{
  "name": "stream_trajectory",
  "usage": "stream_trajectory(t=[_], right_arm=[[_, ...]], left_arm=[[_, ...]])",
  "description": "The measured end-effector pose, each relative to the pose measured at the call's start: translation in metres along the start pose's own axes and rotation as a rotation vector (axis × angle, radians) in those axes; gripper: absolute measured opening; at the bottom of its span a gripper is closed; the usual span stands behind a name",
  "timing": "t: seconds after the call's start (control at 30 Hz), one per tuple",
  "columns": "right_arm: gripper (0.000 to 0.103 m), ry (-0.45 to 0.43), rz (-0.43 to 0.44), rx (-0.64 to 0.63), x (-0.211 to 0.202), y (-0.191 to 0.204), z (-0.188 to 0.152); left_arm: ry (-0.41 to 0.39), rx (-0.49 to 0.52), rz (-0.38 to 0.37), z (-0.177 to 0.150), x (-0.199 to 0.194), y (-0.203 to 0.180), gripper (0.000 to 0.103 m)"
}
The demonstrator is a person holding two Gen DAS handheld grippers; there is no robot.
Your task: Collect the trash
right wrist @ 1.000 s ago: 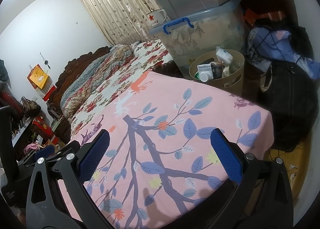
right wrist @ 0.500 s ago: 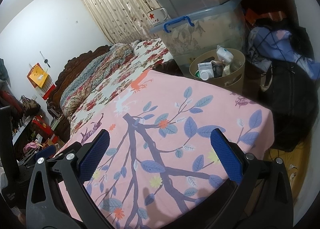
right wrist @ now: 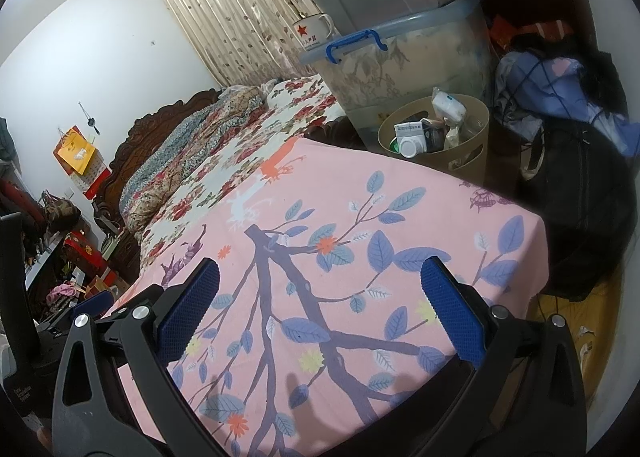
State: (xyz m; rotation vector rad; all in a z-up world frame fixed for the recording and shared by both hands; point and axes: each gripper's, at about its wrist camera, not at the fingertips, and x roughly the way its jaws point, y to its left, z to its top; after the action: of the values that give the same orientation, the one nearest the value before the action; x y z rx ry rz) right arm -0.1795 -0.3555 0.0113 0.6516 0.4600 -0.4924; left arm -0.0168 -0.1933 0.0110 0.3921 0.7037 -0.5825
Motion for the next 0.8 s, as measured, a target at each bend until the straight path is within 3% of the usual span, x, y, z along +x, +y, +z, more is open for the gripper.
stream_trajectory(t=[0.8], right_arm=[[0.100, 0.001, -0.001, 0.000, -0.0004, 0.0000, -0.0008]], left_arm=[[0.007, 0.000, -0.002, -0.0044, 0.0013, -0.0027, 0.095]])
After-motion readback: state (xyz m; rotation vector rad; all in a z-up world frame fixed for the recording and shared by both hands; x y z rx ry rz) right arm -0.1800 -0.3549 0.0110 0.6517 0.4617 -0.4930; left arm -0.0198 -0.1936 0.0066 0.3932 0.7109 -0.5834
